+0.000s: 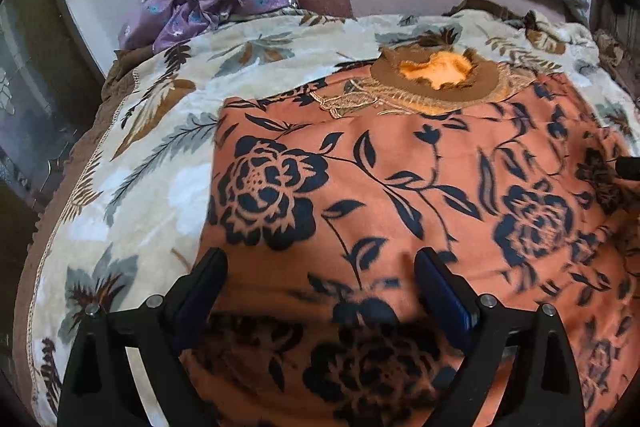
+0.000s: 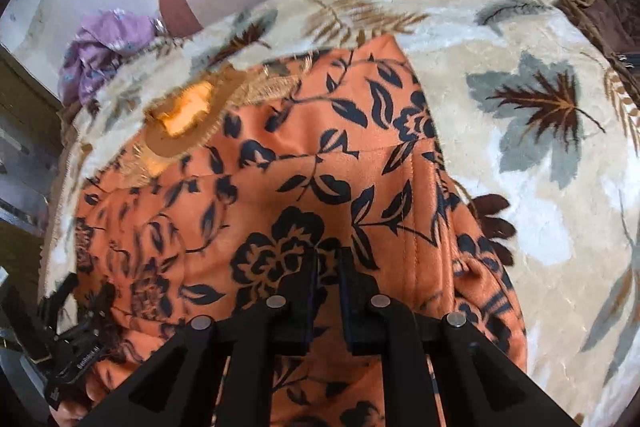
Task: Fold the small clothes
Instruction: 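Open both tools and lift them away from the folded shirt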
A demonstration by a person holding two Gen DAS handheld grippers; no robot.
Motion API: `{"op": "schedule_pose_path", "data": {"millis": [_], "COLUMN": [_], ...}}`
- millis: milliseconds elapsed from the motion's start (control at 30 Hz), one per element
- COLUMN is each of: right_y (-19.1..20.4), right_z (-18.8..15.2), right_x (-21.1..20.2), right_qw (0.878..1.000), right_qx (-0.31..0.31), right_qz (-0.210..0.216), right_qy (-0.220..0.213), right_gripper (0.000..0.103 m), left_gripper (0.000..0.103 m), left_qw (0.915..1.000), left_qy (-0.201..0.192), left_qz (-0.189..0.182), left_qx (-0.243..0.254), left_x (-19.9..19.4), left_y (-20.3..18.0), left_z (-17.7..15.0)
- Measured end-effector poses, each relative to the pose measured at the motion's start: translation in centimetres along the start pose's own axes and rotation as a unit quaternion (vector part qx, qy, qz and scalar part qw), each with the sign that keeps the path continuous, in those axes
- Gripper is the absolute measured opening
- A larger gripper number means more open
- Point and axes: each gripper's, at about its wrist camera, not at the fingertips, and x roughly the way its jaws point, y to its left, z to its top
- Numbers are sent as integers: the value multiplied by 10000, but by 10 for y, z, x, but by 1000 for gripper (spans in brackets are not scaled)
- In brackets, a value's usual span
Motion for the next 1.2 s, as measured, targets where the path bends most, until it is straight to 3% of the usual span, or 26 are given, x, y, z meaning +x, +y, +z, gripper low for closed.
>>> {"op": "schedule_pose_path", "data": {"millis": [133, 300, 500, 767, 833, 1033, 1067, 1133, 1167, 1200], "right_y": [8, 16, 15, 30, 33, 41, 42, 45, 45, 44], "right_z": [-17, -67, -116, -170, -178, -205, -208, -214, -218, -224], "right_x": [-49, -117, -179, -233, -251, -314, -322, -333, -337, -341], "right_qw": [9969, 9839, 9722, 9627, 9557, 9195, 9149, 9093, 9052, 8963], "right_qx": [-75, -330, -543, -986, -1032, -1127, -1133, -1114, -1083, -1055], "right_qz": [216, 398, 481, 536, 578, 831, 897, 933, 957, 1010], "right_qy": [-759, -1709, -2226, -2462, -2694, -3673, -3770, -3899, -3995, -4186], "right_gripper": [13, 13, 13, 13, 13, 13, 16, 45, 87, 97], "left_gripper": [95, 95, 95, 95, 95, 95, 95, 95, 95, 95], "left_qw": [9994, 9971, 9926, 9826, 9809, 9769, 9767, 9764, 9764, 9765], "left_qy": [-328, -720, -1194, -1821, -1901, -2101, -2111, -2119, -2116, -2111], "left_qz": [33, 16, 53, 97, 67, 90, 81, 64, 61, 59], "left_qx": [-114, -236, -226, -363, -396, -381, -392, -419, -432, -437], "left_x": [-42, -104, -181, -272, -287, -322, -326, -332, -335, -336], "left_y": [3, 3, 2, 7, 8, 7, 7, 7, 6, 6], "left_z": [-10, -25, -43, -56, -60, -70, -71, -74, -75, -77]}}
